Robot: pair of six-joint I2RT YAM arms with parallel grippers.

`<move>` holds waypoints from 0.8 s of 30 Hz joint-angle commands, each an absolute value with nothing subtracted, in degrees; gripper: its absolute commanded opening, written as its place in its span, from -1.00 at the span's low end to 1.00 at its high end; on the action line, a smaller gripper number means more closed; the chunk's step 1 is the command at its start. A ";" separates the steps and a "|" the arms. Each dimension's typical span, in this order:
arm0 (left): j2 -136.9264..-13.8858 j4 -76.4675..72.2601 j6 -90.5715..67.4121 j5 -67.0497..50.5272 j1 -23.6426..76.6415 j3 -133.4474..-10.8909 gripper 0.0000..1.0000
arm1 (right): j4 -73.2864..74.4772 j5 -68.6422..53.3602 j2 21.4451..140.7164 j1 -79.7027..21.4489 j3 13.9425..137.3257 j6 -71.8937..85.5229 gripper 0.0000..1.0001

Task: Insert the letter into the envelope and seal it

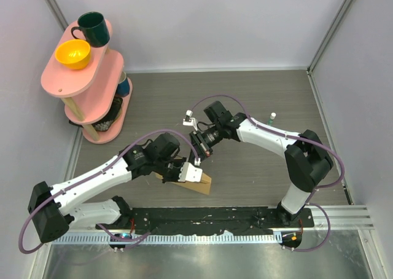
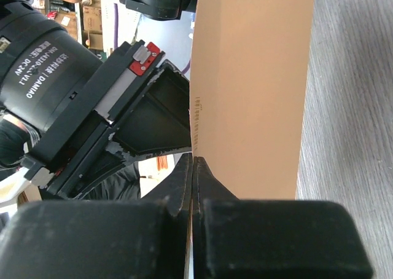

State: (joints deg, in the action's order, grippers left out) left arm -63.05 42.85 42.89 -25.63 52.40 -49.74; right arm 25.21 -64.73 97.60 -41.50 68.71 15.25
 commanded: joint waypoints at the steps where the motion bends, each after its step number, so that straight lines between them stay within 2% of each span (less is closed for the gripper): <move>1: -63.11 40.96 43.68 -29.09 51.94 -48.69 -1.00 | 21.98 -68.91 94.22 -41.40 68.91 16.87 -0.98; 17: -61.70 39.03 44.21 -32.78 47.29 -44.04 -1.00 | 20.04 -71.98 93.60 -41.31 66.89 18.54 -0.98; 20: -60.65 38.85 43.95 -32.61 46.85 -44.47 -0.78 | 19.95 -71.72 93.95 -41.22 66.45 18.11 -0.98; 21: -59.86 38.76 43.42 -32.52 46.85 -44.82 -0.57 | 19.95 -71.54 94.22 -41.13 66.36 18.02 -0.98; 23: -59.07 38.58 42.72 -32.43 46.85 -46.31 -0.32 | 19.95 -71.19 95.09 -40.87 66.27 17.41 -0.98; 24: -58.63 38.58 42.02 -32.52 46.85 -46.75 -0.12 | 19.95 -70.93 95.36 -40.78 66.27 17.32 -0.98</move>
